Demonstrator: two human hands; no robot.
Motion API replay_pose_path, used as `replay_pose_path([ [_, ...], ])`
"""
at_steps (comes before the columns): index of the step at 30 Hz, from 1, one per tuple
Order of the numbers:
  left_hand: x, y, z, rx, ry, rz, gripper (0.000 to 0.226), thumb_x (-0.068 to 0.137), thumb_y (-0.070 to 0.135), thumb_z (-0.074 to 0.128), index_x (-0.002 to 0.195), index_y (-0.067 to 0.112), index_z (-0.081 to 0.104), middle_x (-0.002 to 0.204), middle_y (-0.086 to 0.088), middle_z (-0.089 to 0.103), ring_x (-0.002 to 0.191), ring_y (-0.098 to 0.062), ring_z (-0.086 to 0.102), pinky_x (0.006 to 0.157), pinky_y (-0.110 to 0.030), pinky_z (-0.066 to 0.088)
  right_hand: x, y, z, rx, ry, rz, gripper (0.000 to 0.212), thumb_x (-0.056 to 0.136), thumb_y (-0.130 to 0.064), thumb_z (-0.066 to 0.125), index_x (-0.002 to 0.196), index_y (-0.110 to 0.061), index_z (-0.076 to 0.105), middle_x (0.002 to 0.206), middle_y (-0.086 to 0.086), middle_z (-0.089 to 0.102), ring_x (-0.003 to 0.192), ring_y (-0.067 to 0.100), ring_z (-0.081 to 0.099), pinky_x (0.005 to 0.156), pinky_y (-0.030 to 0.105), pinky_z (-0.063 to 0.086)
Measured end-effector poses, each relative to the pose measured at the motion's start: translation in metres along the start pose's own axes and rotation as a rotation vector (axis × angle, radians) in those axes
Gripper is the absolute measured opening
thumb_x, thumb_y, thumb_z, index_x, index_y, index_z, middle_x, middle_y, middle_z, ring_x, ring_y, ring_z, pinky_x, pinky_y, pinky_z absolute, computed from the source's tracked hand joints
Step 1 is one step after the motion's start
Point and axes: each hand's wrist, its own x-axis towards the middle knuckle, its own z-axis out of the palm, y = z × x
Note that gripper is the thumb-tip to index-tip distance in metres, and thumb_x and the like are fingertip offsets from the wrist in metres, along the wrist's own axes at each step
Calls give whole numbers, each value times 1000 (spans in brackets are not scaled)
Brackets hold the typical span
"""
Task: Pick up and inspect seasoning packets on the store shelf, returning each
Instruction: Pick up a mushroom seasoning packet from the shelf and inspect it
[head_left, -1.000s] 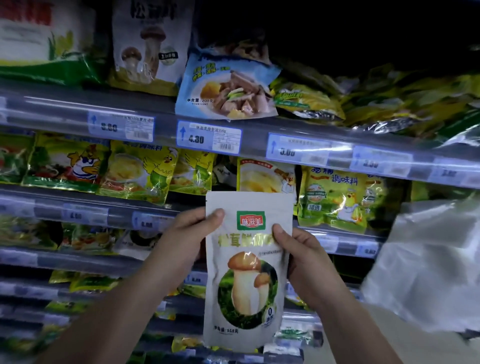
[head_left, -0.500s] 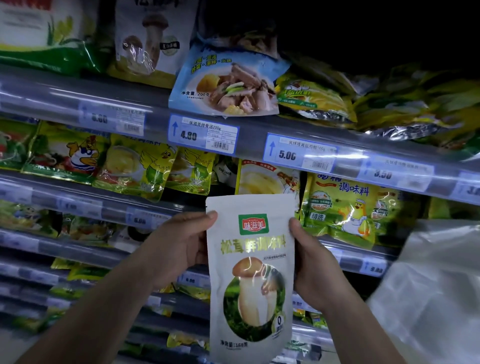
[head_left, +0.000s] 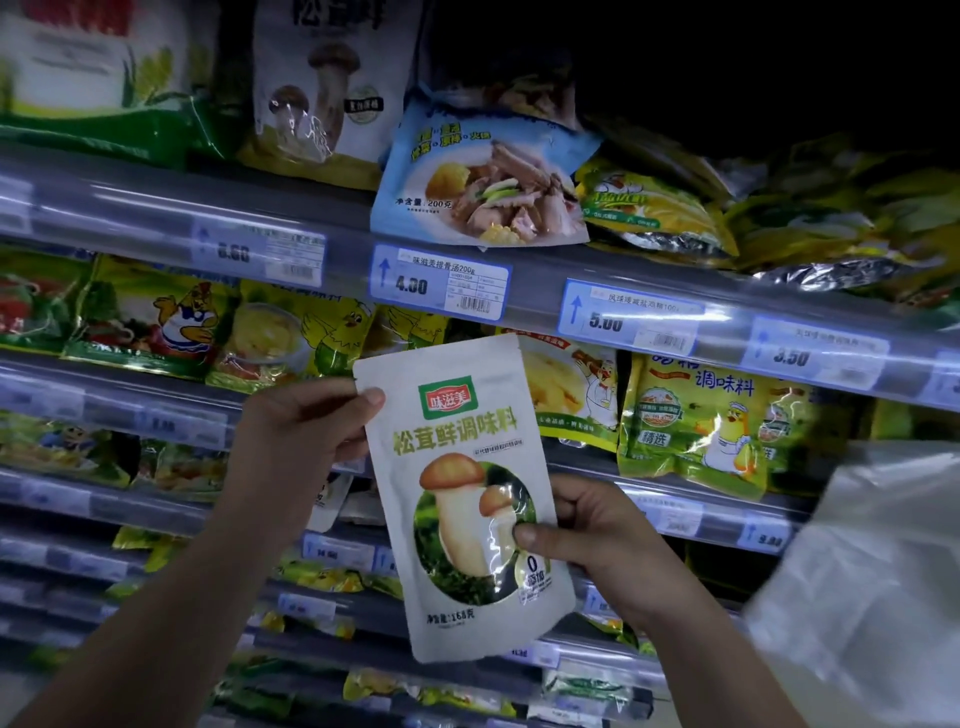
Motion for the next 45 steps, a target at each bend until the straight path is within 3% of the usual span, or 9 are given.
replay_pose_path([
  [3,0,0,-4,45,-109,-22,18,95,13,63,104,24,76,94,3,82,84,-15,78,70,-26,63,4,-5,11,30,67,-28,35,79,-7,77,114,-7,75,110,20,77,95,30,73,78,36,59],
  [7,-7,-8,-10,225,-593,-199,39,85,25,77,124,28,69,115,5,77,105,-16,74,85,-35,59,16,-13,28,134,172,-70,36,83,-18,69,118,-9,72,111,13,78,102,29,74,81,37,62],
  [16,3,-15,-29,240,-375,-129,24,88,13,73,105,28,77,96,4,82,81,-4,75,59,-14,50,28,-15,42,-20,211,-36,32,82,1,77,111,-10,71,98,14,79,94,29,76,81,41,63],
  [20,8,-14,-26,408,-196,11,11,84,25,78,95,27,78,88,8,81,79,-2,74,69,-28,55,35,-22,48,-36,359,-116,27,83,2,76,107,-8,72,92,20,78,86,34,76,79,44,63],
  [25,28,-10,-21,618,-63,172,58,80,41,80,133,25,62,108,7,75,93,-8,71,76,-22,53,55,-31,61,-104,455,-235,26,82,3,78,91,-20,73,65,-17,71,60,1,66,61,21,57],
  [29,36,-6,-15,590,-120,199,73,75,34,86,140,29,54,108,13,69,91,2,66,68,-3,47,76,-31,70,-187,562,-254,23,80,-5,83,100,-13,74,75,-6,69,64,10,66,62,28,57],
  [34,44,-10,-17,676,-57,270,74,75,37,85,141,27,54,125,1,69,105,-14,66,89,-29,51,84,-30,78,-334,633,-279,25,84,-11,79,107,-19,72,86,-5,71,79,16,71,69,31,60],
  [41,54,-7,-15,692,23,287,70,79,31,83,142,22,54,133,-3,64,108,-12,56,90,-30,45,89,-38,85,-352,499,-285,51,89,11,59,123,-26,61,99,-20,68,88,-12,66,80,18,58],
  [45,53,-15,-15,836,35,350,63,80,30,83,137,18,58,135,-9,60,121,-27,57,96,-36,46,84,-30,86,-336,446,-238,42,92,6,57,128,-17,61,112,-17,70,101,-10,67,96,24,56],
])
